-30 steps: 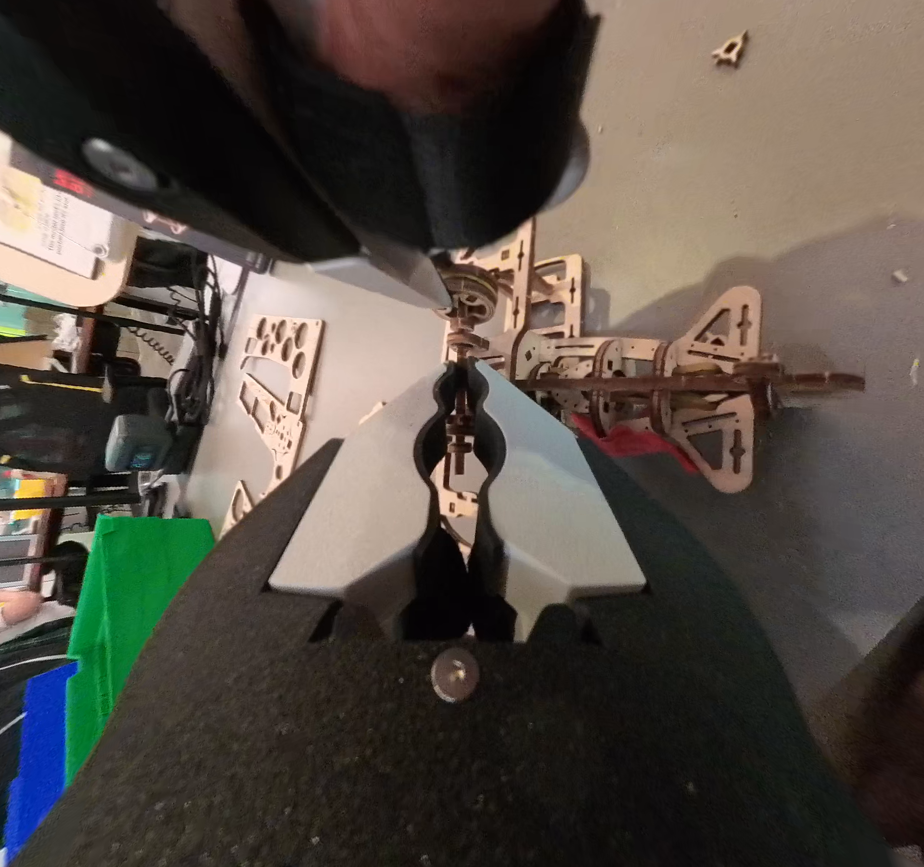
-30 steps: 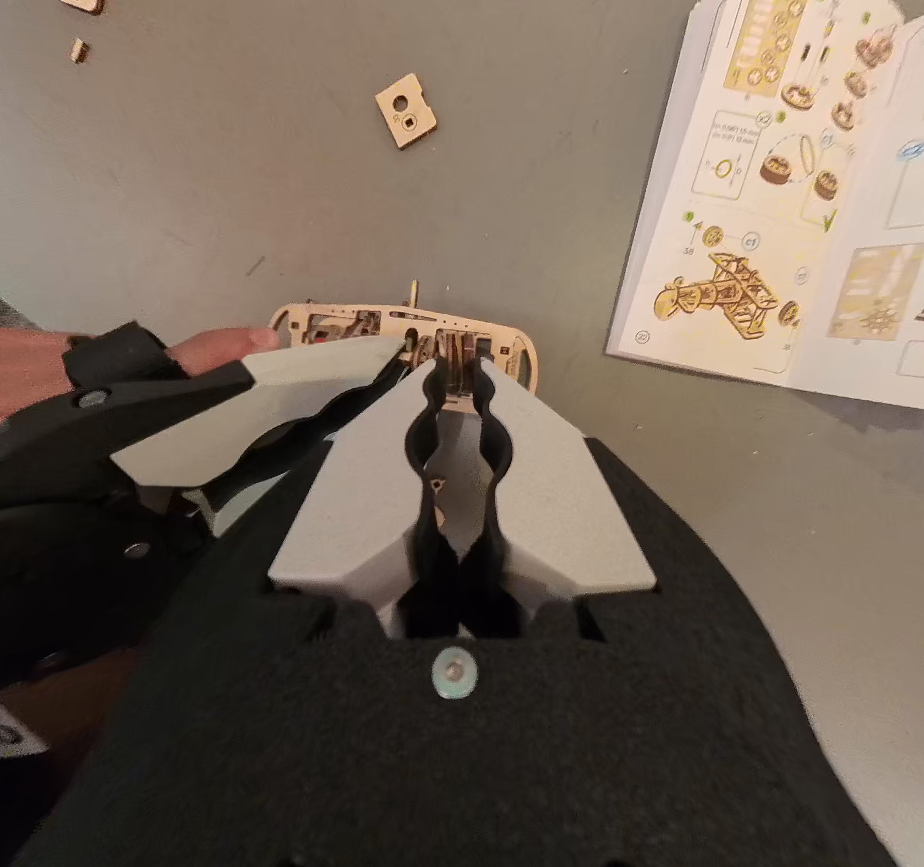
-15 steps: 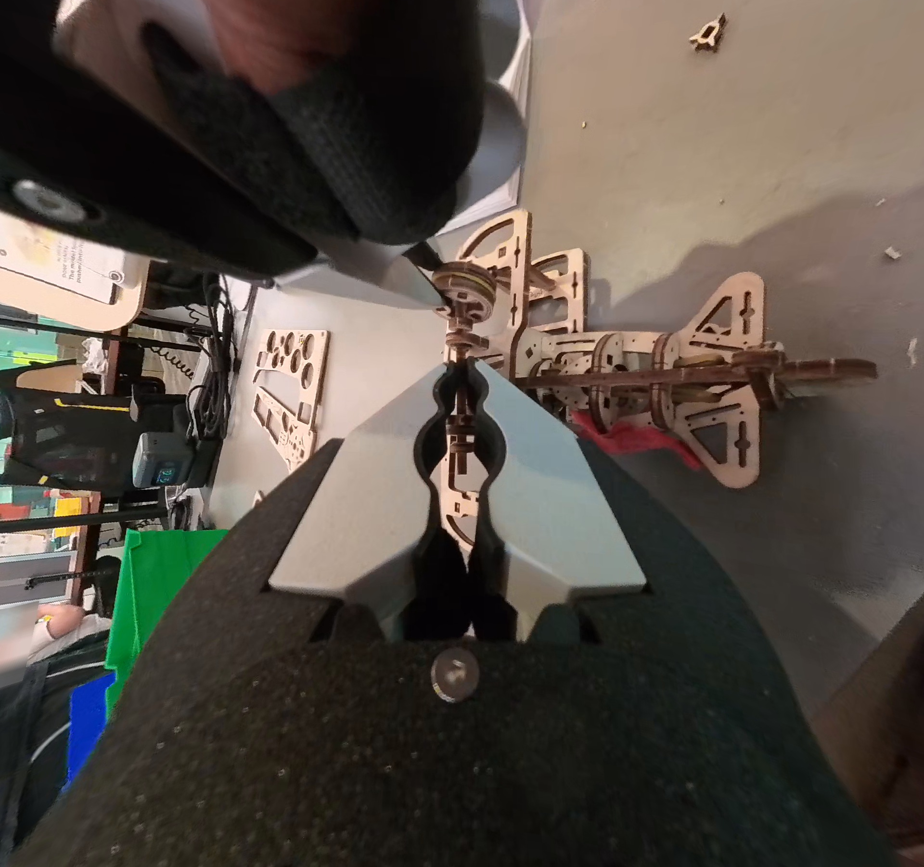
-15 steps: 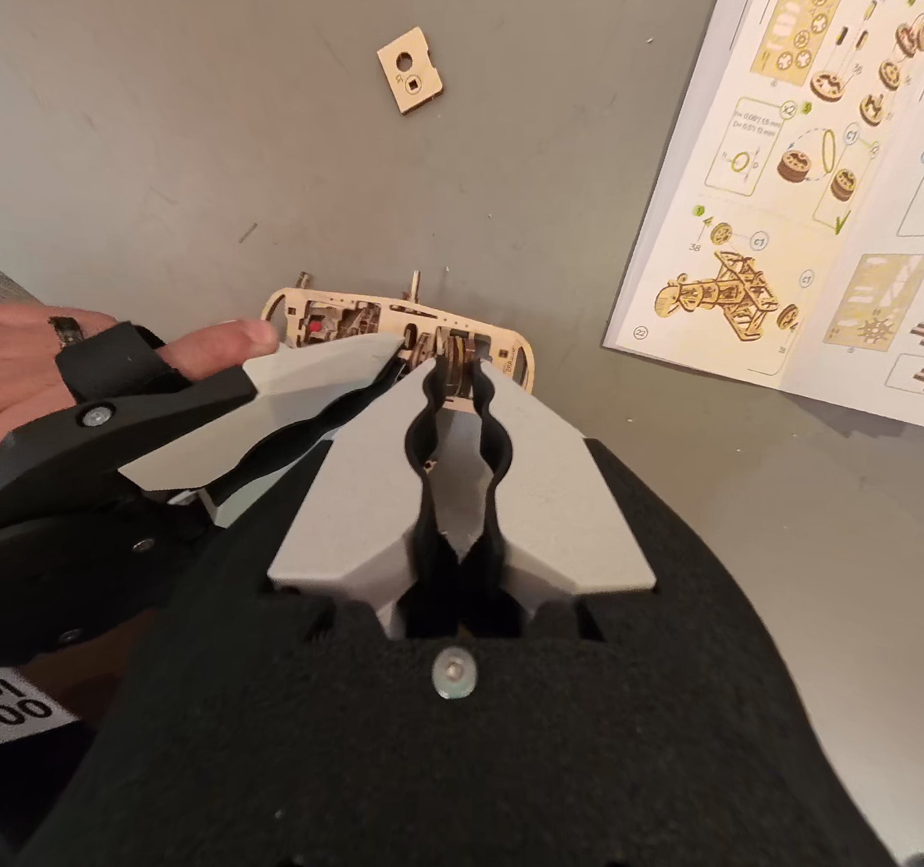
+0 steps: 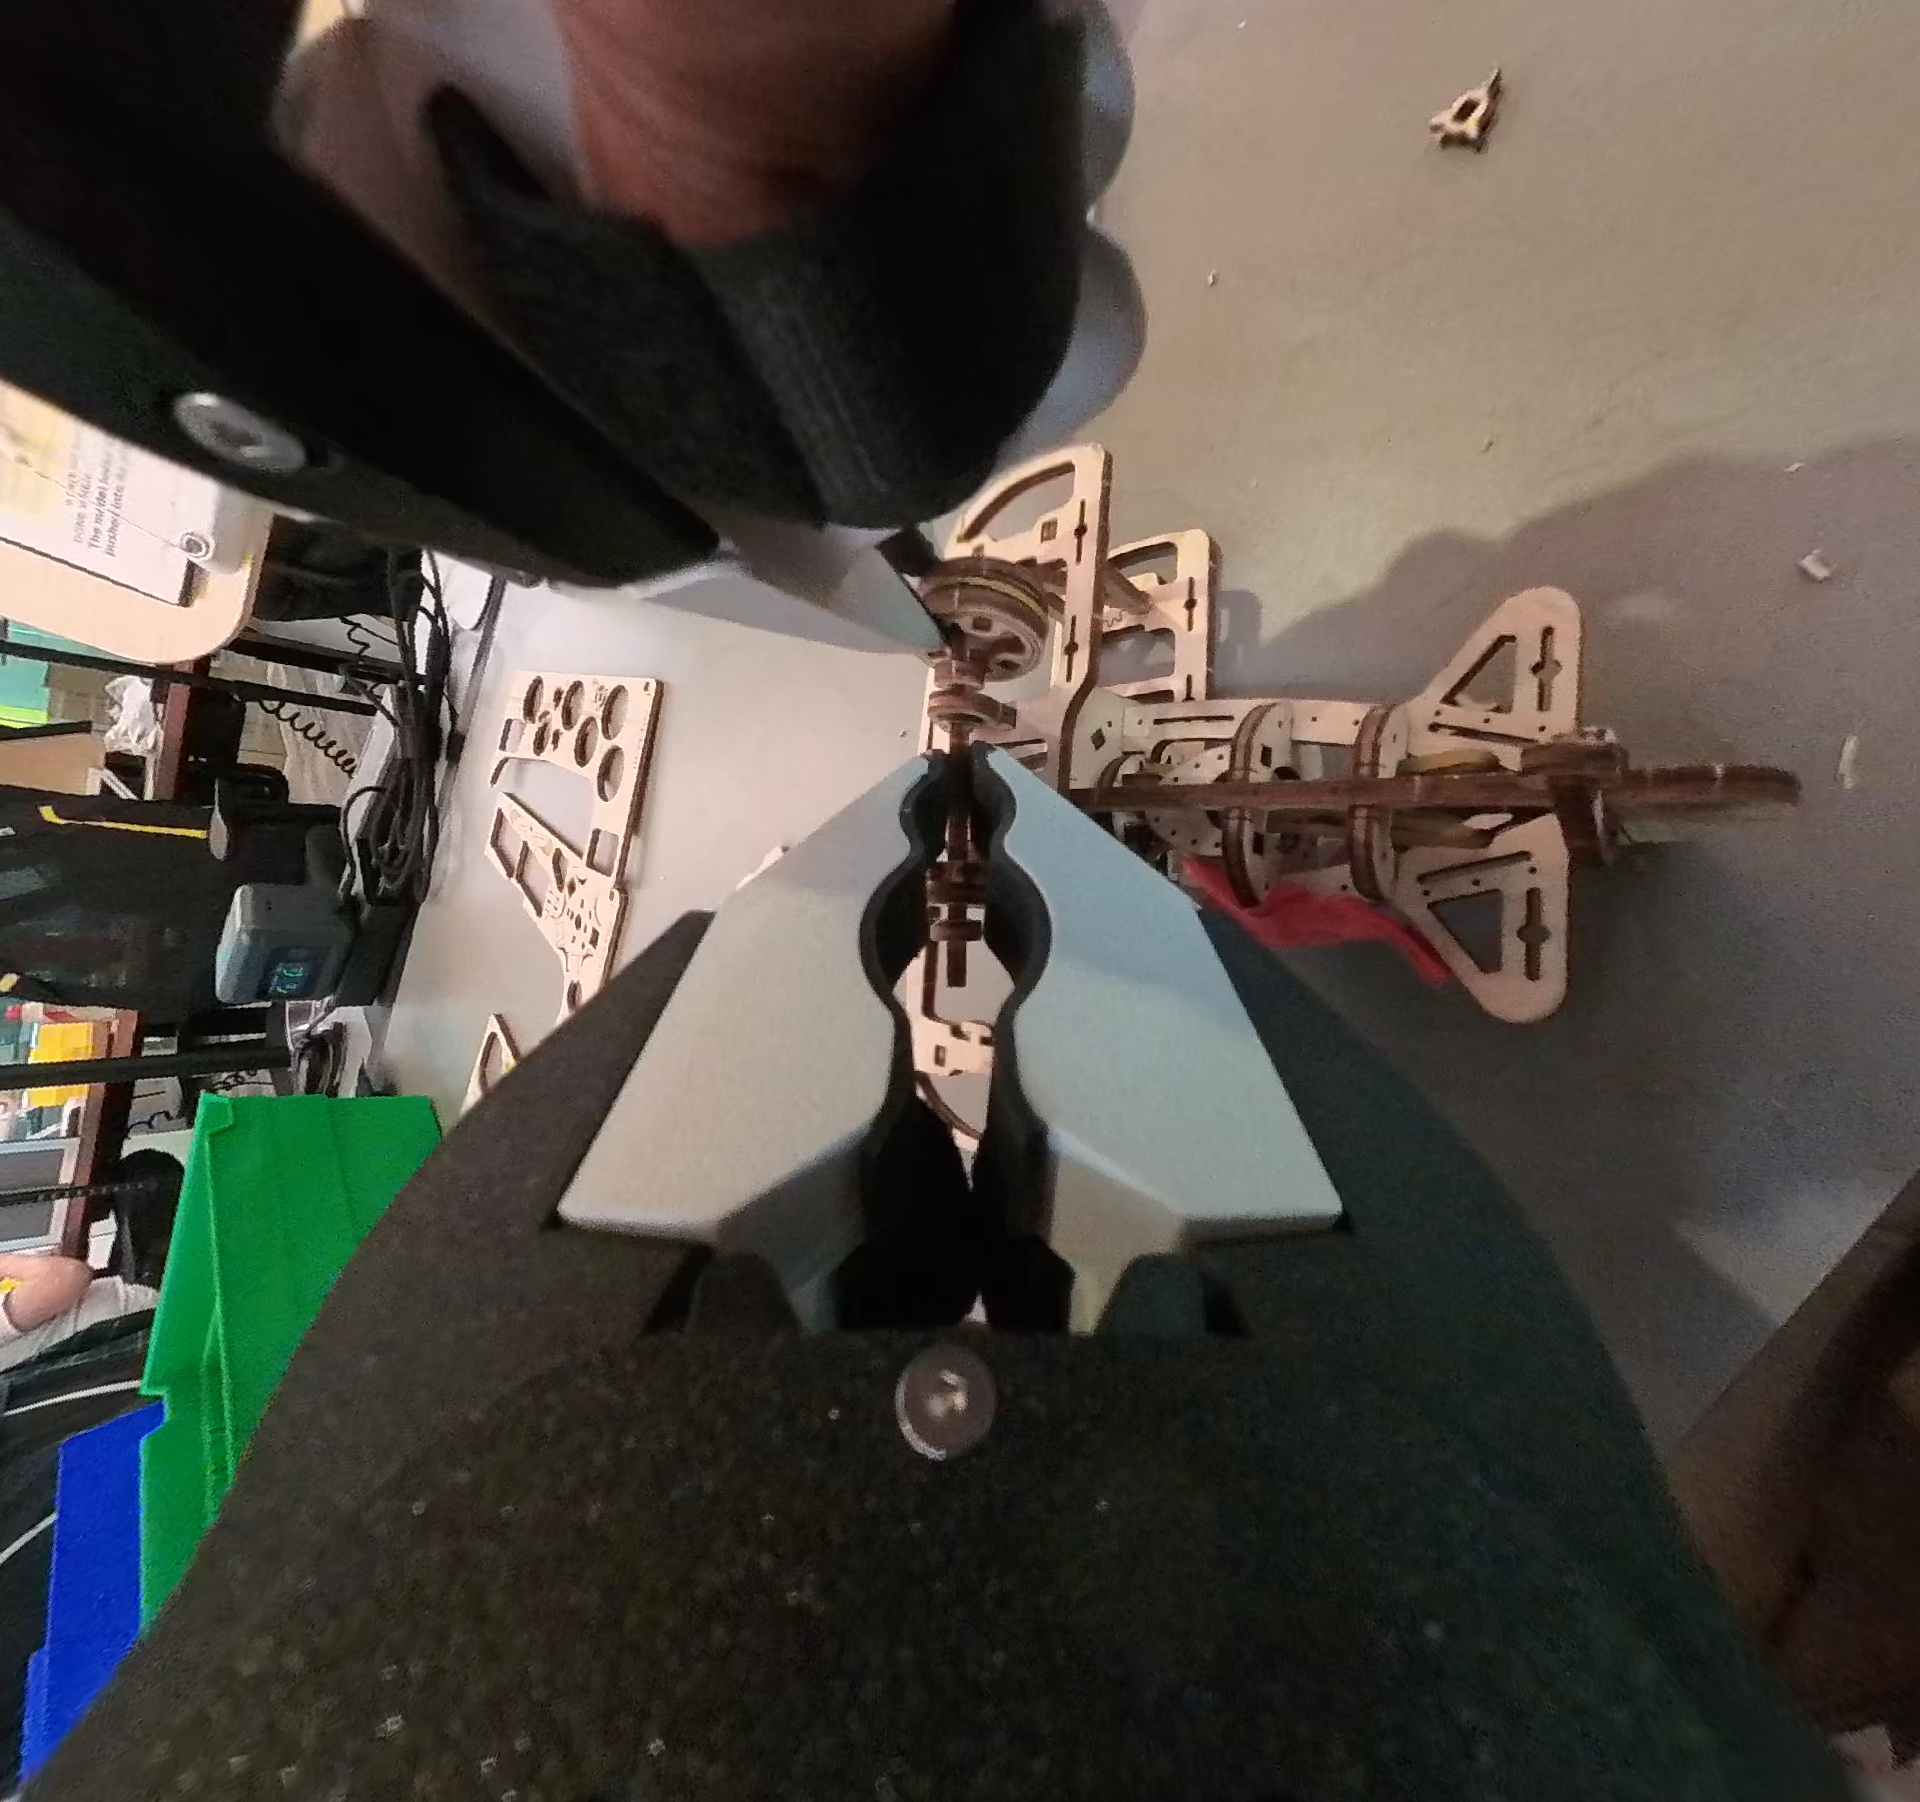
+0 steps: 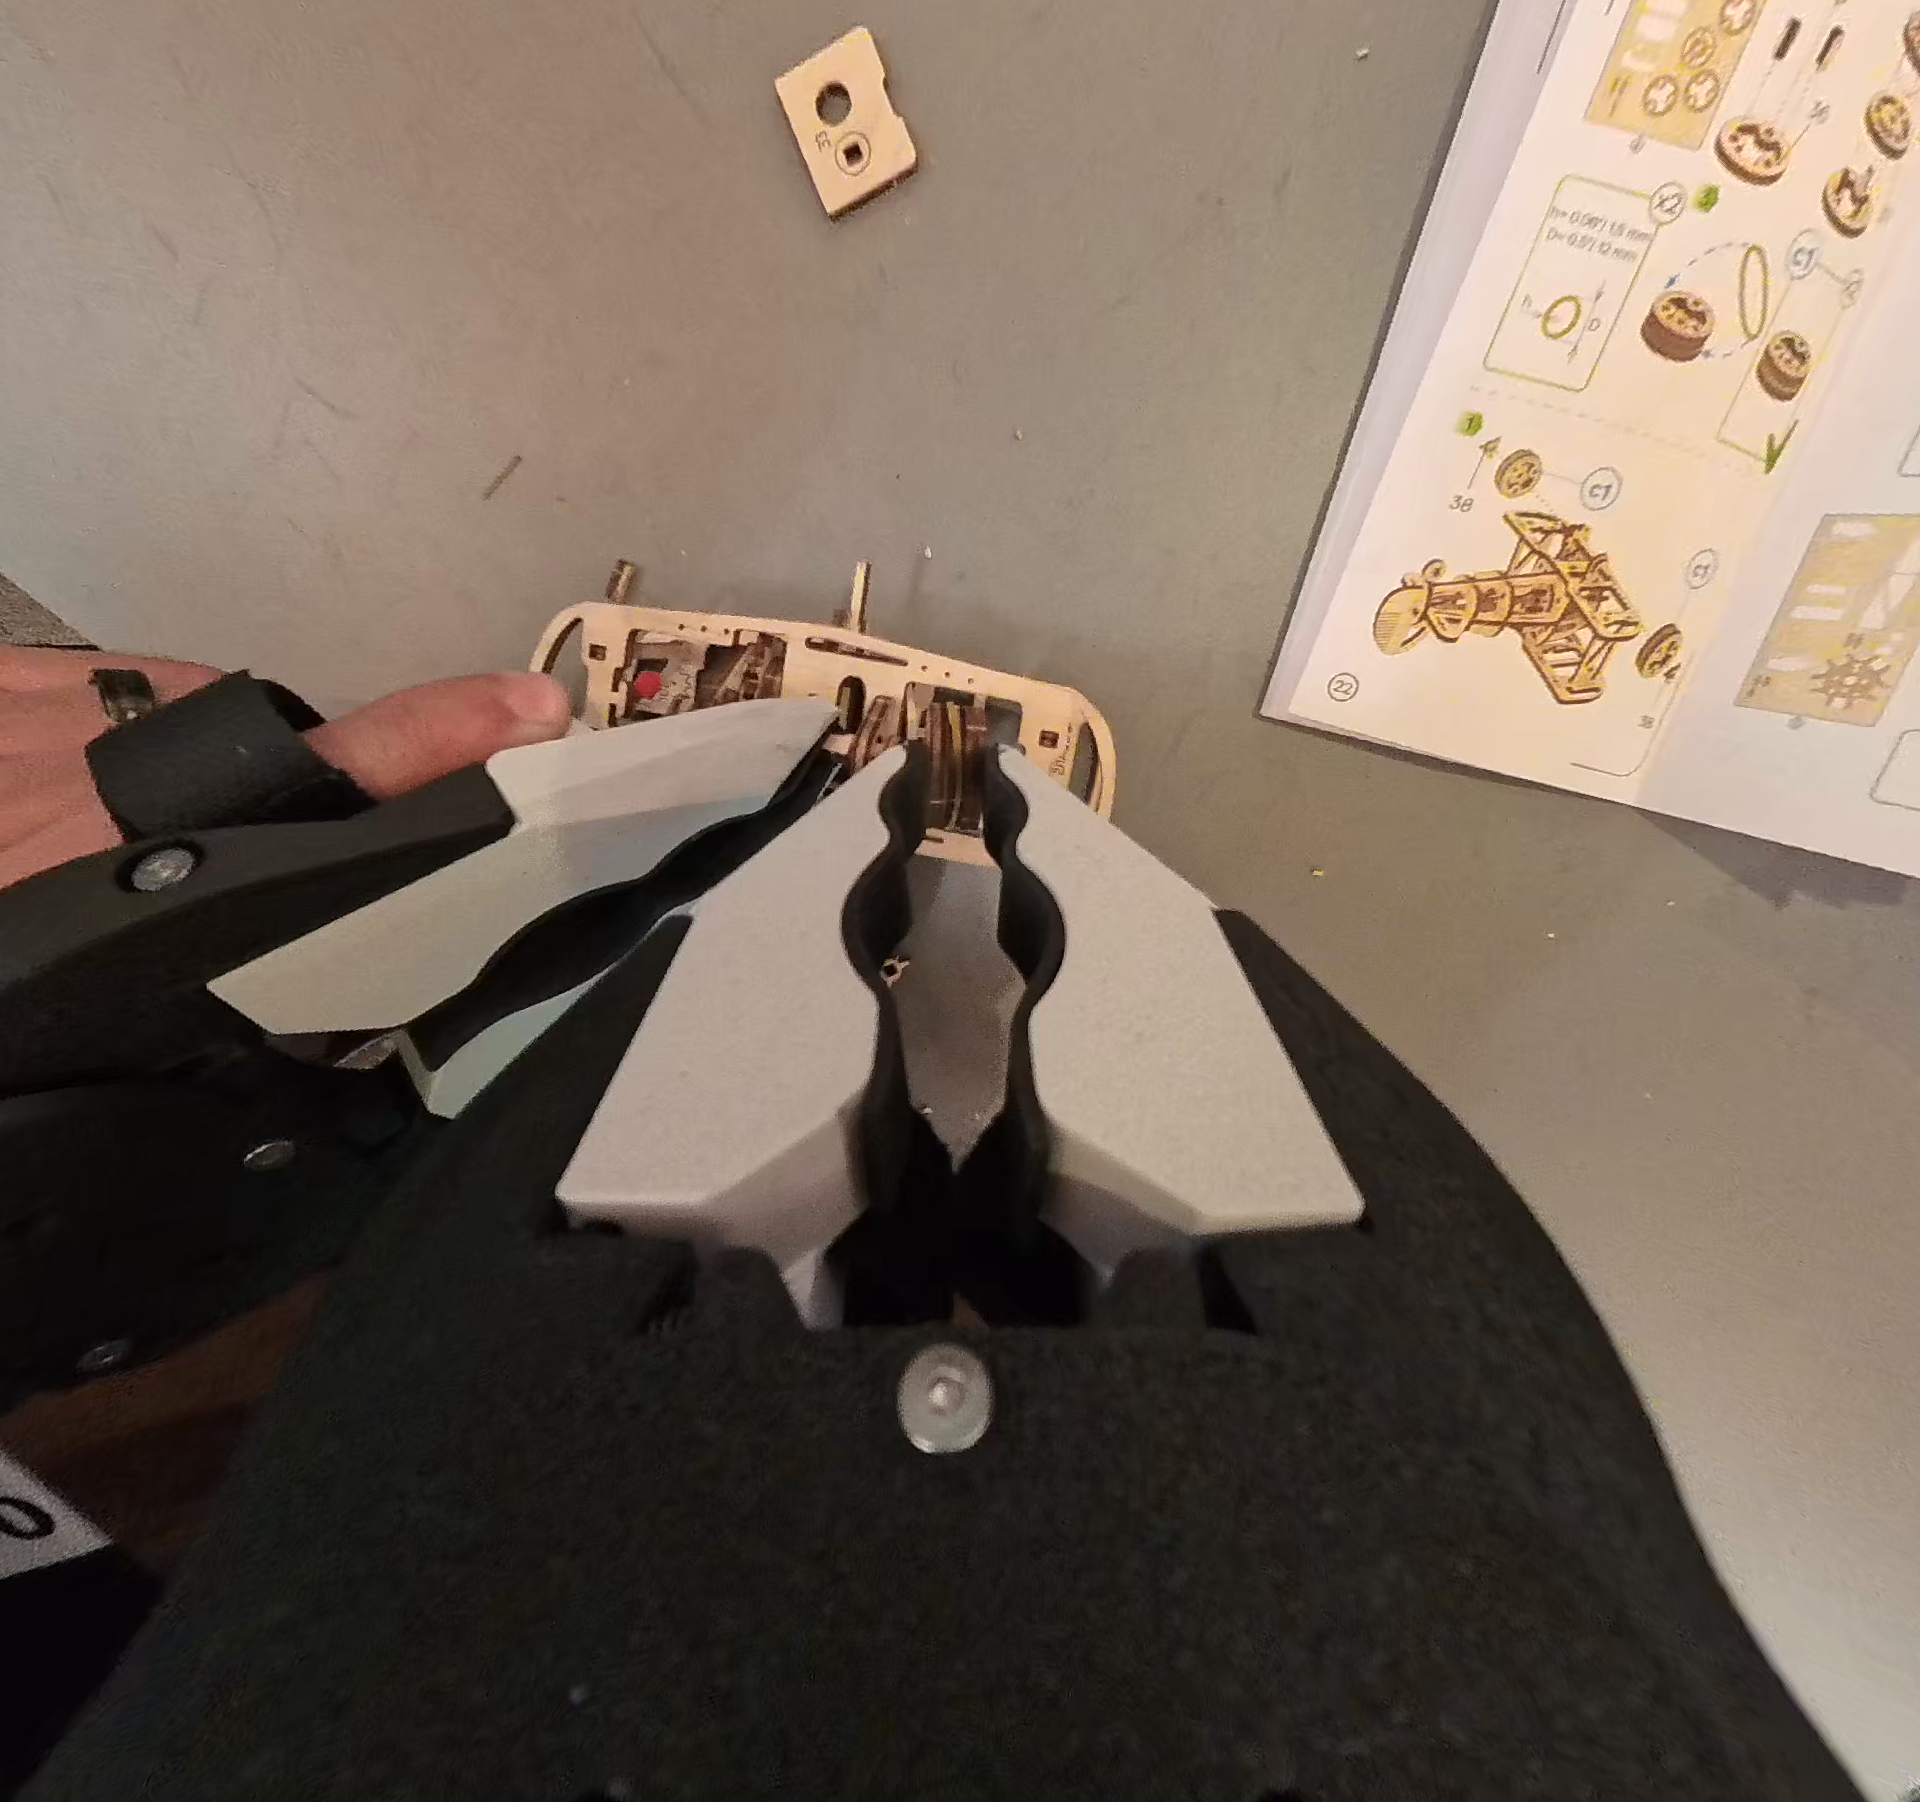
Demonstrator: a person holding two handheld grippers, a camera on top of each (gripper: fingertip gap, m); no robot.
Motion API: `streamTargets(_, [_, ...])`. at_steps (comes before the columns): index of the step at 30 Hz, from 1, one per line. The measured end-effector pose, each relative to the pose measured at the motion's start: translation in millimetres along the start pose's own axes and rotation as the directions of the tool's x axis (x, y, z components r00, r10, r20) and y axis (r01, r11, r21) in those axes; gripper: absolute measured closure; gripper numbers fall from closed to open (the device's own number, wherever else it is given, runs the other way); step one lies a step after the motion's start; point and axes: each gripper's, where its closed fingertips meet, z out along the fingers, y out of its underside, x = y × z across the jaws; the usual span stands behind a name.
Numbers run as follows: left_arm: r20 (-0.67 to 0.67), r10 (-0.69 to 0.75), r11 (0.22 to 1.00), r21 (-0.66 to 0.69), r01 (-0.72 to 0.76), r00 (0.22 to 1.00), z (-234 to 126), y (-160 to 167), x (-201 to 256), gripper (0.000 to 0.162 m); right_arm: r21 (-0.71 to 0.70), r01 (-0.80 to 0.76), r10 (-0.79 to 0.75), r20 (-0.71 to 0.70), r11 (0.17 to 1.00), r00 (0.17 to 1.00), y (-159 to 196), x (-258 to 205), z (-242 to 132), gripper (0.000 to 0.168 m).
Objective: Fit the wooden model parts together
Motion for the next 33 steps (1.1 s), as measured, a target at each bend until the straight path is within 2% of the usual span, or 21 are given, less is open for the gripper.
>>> streamTargets(18, [-0.001, 0.012, 1.0, -0.012, -0.012, 1.0, 0.1, -0.5, 1.2, 0.162, 0.035, -0.004, 0.004, -0.018, 0.999, 1.0, 0.2, 0.5, -4.7, 0.159])
streamTargets(24, [0.038, 0.078, 0.997, -0.016, -0.078, 0.996, -0.1, -1.8, 0.9, 0.162, 0.004, 0.002, -0.001, -0.016, 1.0, 1.0, 2.2, 0.2, -6.7, 0.159])
streamTargets(33, [0.018, 0.04, 0.999, -0.011, -0.04, 0.999, 1.0, 0.2, -0.1, 0.162, -0.017, -0.03, 0.03, 0.013, 0.999, 0.999, -1.9, 0.0, -4.0, 0.159])
